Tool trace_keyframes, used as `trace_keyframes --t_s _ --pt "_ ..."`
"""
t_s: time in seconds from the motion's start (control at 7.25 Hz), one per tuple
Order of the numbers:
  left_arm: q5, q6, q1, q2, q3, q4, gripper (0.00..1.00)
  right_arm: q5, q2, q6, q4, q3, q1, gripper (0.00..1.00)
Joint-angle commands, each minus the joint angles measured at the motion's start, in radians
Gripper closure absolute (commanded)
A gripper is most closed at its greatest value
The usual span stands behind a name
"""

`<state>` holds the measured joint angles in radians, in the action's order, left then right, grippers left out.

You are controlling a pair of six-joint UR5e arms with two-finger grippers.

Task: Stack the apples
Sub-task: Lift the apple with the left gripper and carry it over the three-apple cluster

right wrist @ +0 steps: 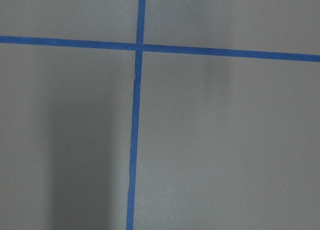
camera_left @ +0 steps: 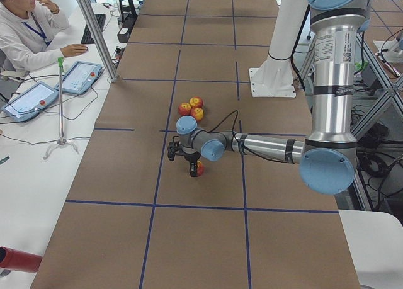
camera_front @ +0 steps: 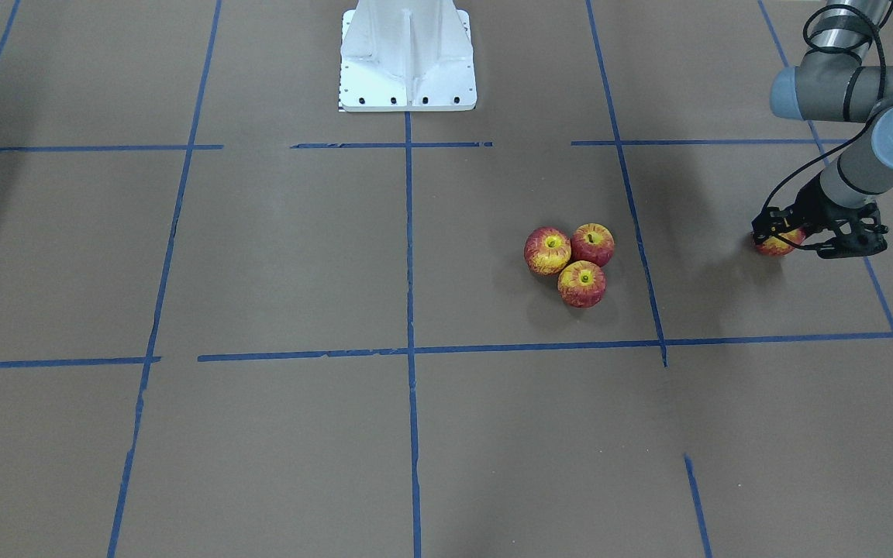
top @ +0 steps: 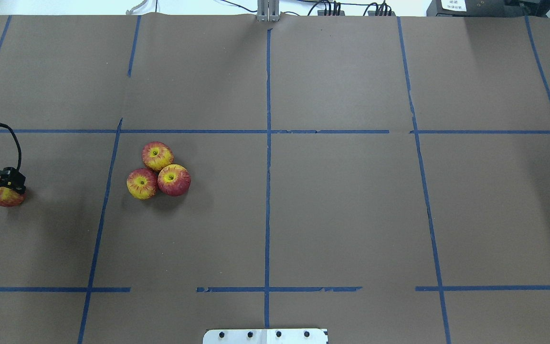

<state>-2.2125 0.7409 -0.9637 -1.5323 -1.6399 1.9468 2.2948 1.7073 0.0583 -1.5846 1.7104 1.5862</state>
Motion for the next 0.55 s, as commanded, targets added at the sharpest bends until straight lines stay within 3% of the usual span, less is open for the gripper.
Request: trace_keyframes --t_s 0.0,0.14,0.41 --pt "-0.078 0.014 -0.004 -0.043 -0.204 -0.273 1.00 0.000 0.000 0.000 0.000 0.000 0.000 0.00" --pt "-0.079 0.021 -0.007 -0.186 -0.251 -0.468 1.00 0.000 0.000 0.000 0.000 0.000 0.000 0.00" --pt "-0.090 0.258 0.008 -0.432 -0.189 -0.534 1.00 0.000 0.000 0.000 0.000 0.000 0.000 0.00"
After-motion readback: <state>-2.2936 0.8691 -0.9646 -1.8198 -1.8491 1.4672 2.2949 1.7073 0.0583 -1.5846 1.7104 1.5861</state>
